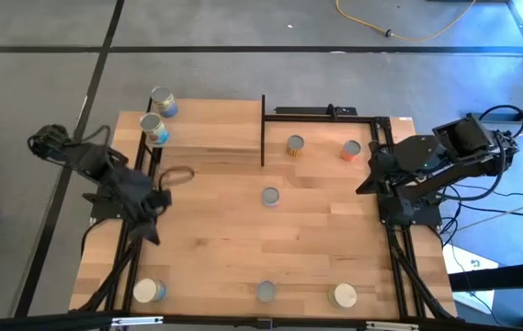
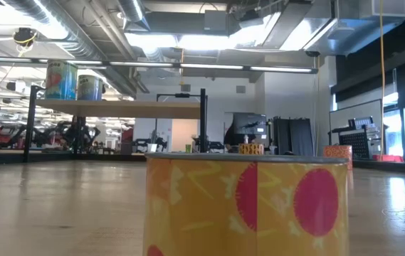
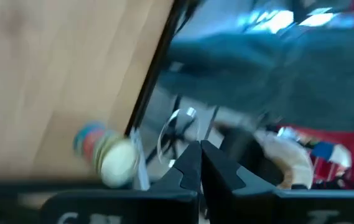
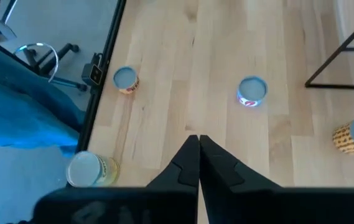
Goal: Pick and place cans onto a shelf
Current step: Put the blue canned tomatoes on the shelf
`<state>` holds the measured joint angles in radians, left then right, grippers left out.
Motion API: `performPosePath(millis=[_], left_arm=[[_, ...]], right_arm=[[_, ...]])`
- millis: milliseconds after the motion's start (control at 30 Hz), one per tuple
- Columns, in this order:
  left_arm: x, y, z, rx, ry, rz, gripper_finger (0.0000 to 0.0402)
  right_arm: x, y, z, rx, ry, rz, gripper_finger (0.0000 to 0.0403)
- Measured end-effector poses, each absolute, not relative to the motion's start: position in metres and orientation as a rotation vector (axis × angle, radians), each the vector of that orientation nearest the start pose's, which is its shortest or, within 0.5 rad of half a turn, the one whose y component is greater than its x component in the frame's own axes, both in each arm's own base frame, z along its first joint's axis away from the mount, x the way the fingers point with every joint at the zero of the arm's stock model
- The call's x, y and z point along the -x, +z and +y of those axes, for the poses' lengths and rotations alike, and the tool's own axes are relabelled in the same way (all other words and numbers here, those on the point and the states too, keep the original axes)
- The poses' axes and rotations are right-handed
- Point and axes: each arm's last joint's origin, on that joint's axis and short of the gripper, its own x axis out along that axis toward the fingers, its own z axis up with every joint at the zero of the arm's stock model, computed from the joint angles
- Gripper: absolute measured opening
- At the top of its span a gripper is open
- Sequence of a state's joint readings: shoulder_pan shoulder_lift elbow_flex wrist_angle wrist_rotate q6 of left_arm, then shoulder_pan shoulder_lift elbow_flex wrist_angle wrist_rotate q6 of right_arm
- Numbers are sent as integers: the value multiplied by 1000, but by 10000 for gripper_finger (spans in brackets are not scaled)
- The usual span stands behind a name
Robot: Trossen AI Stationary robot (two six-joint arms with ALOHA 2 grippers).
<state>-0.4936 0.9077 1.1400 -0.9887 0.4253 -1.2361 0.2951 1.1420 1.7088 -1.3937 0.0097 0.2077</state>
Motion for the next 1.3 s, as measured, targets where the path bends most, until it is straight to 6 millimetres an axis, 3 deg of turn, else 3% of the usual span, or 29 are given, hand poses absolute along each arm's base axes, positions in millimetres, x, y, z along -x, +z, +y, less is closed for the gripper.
performPosePath(millis=[233, 500, 867, 1100, 1300], left_arm=[[-127, 349, -116, 1068, -139, 1341, 0], [-140, 333, -133, 1095, 26, 1406, 2], [-154, 308, -151, 1083, 184, 1603, 63], [-167, 295, -166, 1328, 513, 1553, 63], [-168, 275, -191, 1392, 743, 1583, 66]], right_arm=[[-136, 458, 40, -22, 162, 808, 7], [-133, 460, 39, 21, 183, 777, 7], [-133, 460, 39, 20, 183, 778, 7], [-133, 460, 39, 19, 182, 778, 7], [-133, 460, 39, 19, 182, 778, 7]])
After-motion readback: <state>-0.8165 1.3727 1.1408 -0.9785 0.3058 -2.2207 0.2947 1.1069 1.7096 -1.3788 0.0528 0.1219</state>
